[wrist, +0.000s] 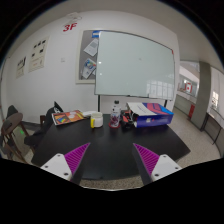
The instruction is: Pour water
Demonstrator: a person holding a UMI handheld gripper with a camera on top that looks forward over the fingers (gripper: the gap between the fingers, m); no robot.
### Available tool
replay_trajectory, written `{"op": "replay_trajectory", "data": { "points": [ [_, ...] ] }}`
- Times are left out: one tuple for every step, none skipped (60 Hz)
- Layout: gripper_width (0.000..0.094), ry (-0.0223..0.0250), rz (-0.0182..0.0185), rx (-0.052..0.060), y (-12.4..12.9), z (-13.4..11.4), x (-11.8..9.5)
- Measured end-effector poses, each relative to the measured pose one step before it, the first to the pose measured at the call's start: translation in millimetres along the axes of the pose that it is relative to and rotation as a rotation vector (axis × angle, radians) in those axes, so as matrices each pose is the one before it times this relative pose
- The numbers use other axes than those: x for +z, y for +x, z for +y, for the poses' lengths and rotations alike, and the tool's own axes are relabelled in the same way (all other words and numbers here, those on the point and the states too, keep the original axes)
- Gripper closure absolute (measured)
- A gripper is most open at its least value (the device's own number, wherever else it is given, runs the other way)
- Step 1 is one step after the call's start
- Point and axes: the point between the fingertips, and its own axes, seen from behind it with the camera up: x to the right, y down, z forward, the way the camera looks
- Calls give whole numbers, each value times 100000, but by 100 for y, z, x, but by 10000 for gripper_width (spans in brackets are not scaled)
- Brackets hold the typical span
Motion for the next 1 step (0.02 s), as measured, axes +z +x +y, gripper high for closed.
{"op": "replay_trajectory", "data": {
  "points": [
    [91,15,-133,-35,-4,-18,-63]
  ]
}}
